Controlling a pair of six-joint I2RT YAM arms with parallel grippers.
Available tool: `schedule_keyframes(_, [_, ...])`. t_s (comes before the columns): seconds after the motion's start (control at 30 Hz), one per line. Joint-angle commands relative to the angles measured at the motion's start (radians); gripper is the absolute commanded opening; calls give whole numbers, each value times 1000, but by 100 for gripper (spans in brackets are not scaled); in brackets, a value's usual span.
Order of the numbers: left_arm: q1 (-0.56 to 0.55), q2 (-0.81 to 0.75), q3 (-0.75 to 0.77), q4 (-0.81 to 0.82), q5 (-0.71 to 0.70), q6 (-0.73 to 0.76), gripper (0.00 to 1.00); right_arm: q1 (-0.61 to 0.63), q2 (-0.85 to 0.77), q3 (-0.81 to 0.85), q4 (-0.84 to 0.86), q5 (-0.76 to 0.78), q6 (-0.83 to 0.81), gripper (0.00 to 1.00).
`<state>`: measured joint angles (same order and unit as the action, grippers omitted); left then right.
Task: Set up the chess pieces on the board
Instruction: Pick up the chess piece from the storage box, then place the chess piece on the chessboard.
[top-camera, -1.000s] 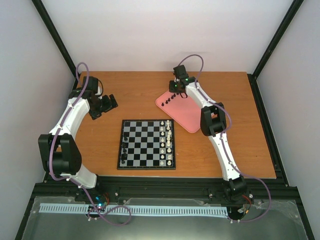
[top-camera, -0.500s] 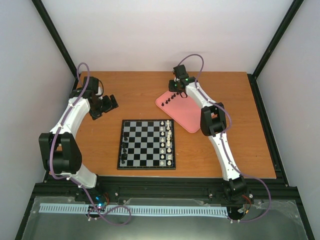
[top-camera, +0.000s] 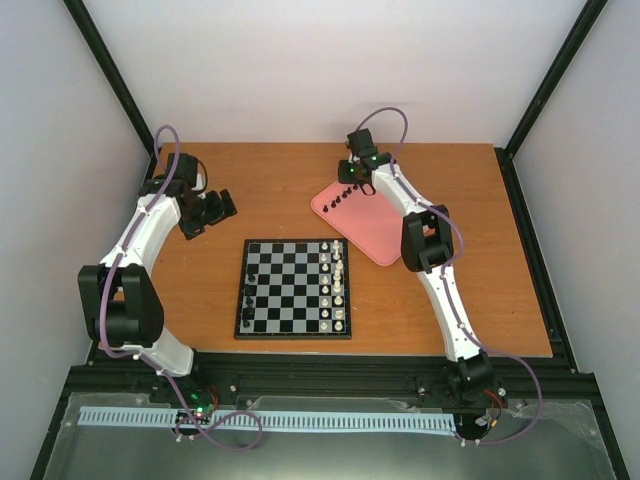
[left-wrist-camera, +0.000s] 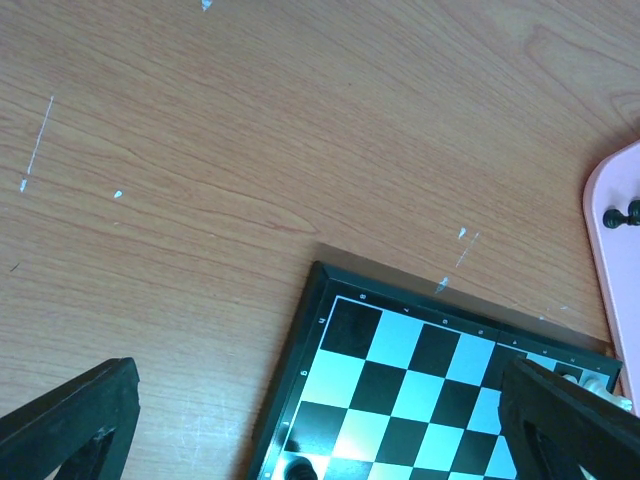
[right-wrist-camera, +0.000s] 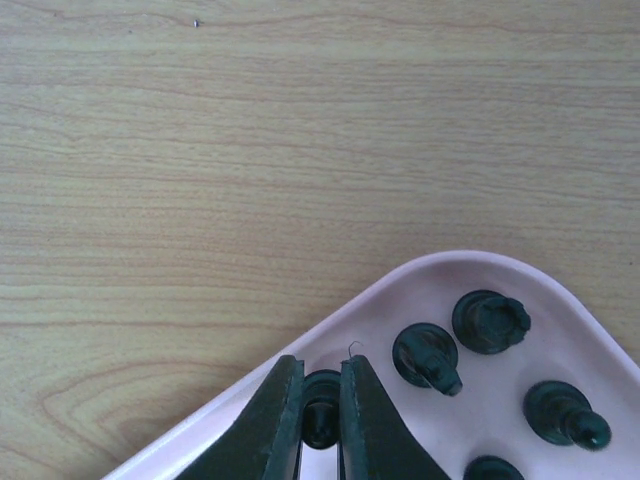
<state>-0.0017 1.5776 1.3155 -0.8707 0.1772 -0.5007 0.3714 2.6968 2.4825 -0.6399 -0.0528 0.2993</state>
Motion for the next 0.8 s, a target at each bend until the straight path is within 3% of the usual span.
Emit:
schedule_keyframes(0.0, [3,3,9,19,9,11,100,-6,-89,17,-64,21,-42,3])
schedule_keyframes(0.23, [2,8,1,24,-7,10,100,4,-262,-114,-49,-6,-94,3])
schedule_keyframes(0.43, [2,9,1,23,-43,6,100,38,-348,-117,-94,-67,-137,3])
schedule_keyframes(0.57, [2,18,14,19,-53,-16,100,109,-406,-138,-139,-94,-159,3])
schedule_keyframes(0.77, [2,13,17,15,-68,-41,100,244,-527,-317,-132,-132,-125,3])
